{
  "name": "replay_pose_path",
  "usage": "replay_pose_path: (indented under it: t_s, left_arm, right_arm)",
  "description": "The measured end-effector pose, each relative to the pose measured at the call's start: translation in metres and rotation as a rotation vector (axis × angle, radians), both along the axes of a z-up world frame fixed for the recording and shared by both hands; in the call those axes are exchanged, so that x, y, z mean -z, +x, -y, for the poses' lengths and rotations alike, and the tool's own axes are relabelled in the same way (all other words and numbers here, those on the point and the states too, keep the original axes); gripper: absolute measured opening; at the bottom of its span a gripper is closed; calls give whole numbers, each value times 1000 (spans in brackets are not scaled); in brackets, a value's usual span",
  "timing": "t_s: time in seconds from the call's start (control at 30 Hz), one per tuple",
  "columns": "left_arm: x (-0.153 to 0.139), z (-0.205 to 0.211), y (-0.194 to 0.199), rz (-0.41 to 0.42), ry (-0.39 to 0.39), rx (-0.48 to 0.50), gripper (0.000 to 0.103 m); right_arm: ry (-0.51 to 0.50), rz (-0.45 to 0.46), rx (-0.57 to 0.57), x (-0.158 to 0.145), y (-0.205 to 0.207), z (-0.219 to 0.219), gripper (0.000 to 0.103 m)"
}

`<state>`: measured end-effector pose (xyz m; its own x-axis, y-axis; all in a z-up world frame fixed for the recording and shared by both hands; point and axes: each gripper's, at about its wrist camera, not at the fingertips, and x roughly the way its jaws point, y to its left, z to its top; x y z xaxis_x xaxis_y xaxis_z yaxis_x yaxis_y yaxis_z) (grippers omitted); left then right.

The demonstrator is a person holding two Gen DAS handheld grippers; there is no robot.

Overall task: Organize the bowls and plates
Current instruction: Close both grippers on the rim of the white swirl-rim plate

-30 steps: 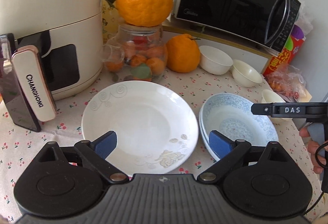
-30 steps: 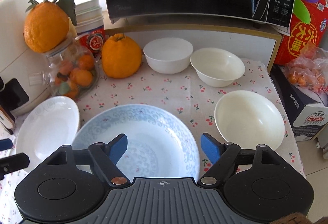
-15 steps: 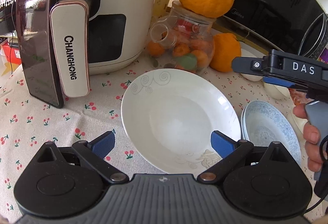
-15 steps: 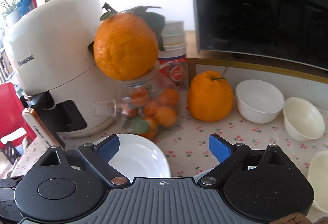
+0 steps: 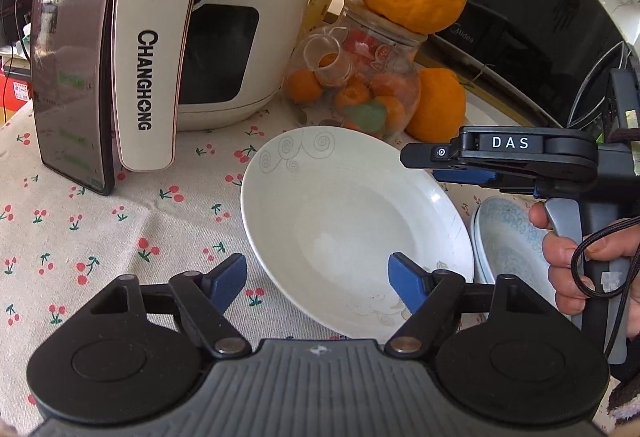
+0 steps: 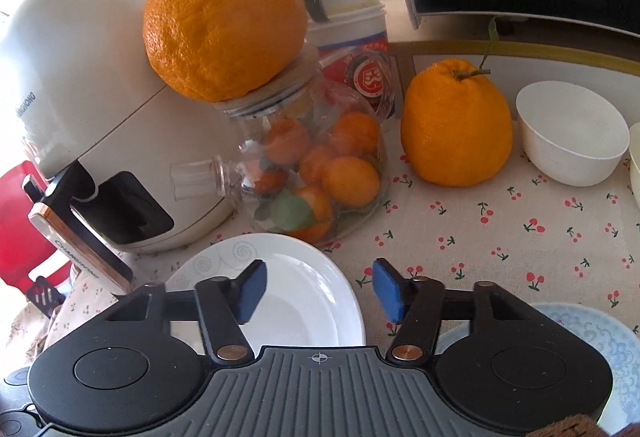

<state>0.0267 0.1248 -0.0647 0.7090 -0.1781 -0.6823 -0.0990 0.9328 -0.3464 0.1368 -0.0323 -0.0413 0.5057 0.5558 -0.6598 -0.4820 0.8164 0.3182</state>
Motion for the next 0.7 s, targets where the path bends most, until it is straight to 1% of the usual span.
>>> replay_pose_path:
  t_s: [0.03, 0.07, 0.13, 0.2, 0.27, 0.4, 0.43, 0.53, 0.7]
  left_arm:
    - [1, 0, 0, -9, -9, 0, 65]
    - [2, 0, 0, -16, -17, 1, 63]
    - [3, 0, 0, -17, -17, 0, 56]
    - [3, 2, 0, -21, -9, -7, 54]
    - [3, 1, 1, -26, -8, -24, 50]
    - [2, -3, 2, -39, -8, -65, 34]
    - [2, -5, 2, -42, -8, -72, 33]
    - [-1, -8, 1, -38, -18, -90, 32]
    - [-13, -7, -1, 9, -13, -102, 32]
  right_arm:
    - [-17, -3, -8, 2, 1, -2, 38]
    - [-32, -5, -12, 5, 1, -4, 36]
    - [-52, -12, -10, 9, 2, -5, 28]
    - [-57, -25, -4, 12, 4, -4, 26]
    - [-58, -29, -4, 15, 4, -3, 24]
    - [-69, -24, 2, 15, 4, -2, 19]
    - [-68, -23, 3, 15, 3, -2, 19]
    - [-65, -22, 2, 14, 1, -1, 19]
    - [-38, -15, 18, 4, -3, 3, 19]
